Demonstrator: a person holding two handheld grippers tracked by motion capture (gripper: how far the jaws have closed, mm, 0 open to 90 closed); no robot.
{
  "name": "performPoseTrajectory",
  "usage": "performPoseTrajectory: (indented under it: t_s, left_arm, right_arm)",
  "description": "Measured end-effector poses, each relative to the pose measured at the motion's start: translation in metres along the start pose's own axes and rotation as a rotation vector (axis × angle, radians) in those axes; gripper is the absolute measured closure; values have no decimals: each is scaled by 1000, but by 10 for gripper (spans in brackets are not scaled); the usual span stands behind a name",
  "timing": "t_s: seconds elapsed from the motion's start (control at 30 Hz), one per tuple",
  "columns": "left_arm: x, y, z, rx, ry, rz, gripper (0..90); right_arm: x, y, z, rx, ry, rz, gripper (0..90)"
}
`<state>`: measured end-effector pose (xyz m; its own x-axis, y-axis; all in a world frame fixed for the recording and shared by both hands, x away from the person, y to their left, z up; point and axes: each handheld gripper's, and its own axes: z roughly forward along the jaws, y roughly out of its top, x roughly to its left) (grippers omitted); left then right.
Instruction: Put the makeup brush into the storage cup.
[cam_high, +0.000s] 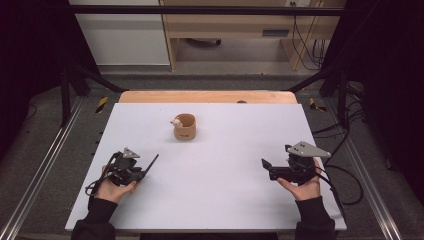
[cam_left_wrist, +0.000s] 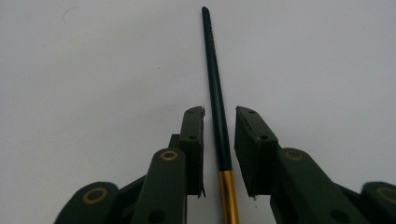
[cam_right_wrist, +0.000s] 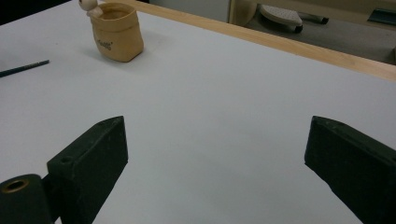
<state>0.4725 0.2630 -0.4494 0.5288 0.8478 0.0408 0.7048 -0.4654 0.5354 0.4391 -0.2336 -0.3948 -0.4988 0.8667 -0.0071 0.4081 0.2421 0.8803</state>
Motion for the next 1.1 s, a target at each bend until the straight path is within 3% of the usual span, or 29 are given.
performPoseTrajectory:
  t_s: [0.47,0.83,1.1]
  left_arm:
    - [0,2,7,55,-19,33,761]
    - [-2,13,9,139,-25,67,782]
    - [0,14,10,144,-36,61,795]
  right_arm:
    - [0,0,0,3,2,-1,61]
    - [-1,0,0,5,3,-2,59]
    - [-1,0,0,11,4,-1,56]
